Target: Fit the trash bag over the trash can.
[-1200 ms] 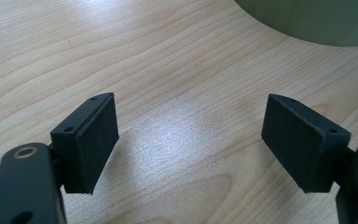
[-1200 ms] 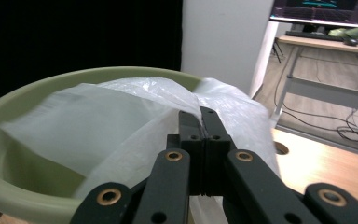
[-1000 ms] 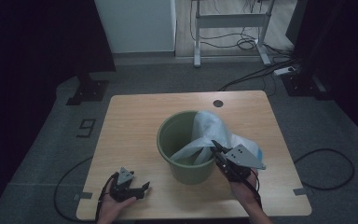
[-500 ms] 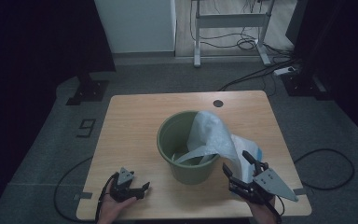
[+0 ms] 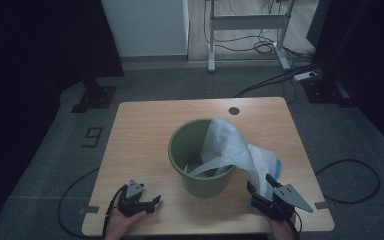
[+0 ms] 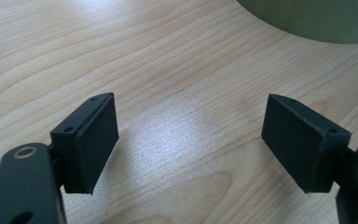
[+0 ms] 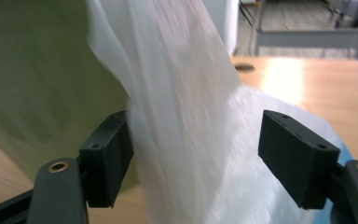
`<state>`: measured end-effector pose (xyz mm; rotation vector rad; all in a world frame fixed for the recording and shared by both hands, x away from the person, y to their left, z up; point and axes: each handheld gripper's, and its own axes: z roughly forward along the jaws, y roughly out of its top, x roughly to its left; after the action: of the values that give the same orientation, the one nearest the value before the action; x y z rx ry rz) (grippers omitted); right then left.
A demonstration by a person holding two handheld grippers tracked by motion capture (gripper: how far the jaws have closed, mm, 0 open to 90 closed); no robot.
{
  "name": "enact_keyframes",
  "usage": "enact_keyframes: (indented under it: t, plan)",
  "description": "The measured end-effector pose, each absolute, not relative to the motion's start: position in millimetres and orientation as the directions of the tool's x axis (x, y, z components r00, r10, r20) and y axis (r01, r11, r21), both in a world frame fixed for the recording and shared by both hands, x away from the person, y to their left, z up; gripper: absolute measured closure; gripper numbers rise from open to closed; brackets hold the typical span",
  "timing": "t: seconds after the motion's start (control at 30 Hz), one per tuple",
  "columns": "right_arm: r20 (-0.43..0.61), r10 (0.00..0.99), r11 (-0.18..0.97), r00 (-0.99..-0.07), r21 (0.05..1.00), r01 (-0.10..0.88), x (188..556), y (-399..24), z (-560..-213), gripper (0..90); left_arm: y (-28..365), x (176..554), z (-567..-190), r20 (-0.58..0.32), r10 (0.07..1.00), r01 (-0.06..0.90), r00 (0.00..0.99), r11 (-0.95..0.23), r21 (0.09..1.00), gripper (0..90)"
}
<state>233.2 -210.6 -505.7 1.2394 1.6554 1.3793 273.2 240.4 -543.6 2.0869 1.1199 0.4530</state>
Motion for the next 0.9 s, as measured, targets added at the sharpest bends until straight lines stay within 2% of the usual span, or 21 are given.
enact_keyframes:
  t: [0.1,0.2,0.4,0.53,0.67,0.9]
  plan:
    - [0.087,0.942,0.013,-0.324,0.956,0.294,233,-213,-515,29.8,240,273,-544,-0.027,0.826,0.576,0.562,-0.368,0.729,18.4]
    - [0.07,0.952,0.029,-0.297,0.948,0.317,233,-215,-519,38.0,240,273,-544,-0.023,0.826,0.575,0.563,-0.371,0.73,18.4]
    - [0.063,0.957,0.041,-0.284,0.938,0.345,237,-218,-524,68.9,240,273,-544,-0.026,0.826,0.576,0.562,-0.369,0.729,18.4]
    - [0.052,0.96,0.042,-0.273,0.943,0.33,238,-220,-520,83.5,241,273,-544,-0.026,0.827,0.576,0.562,-0.369,0.73,18.5]
    - [0.052,0.968,0.021,-0.245,0.958,0.286,239,-225,-509,87.7,240,274,-544,-0.024,0.827,0.576,0.562,-0.37,0.729,18.4]
    - [0.078,0.976,-0.039,-0.205,0.981,0.188,247,-236,-470,88.3,240,273,-544,-0.022,0.827,0.576,0.562,-0.372,0.728,18.4]
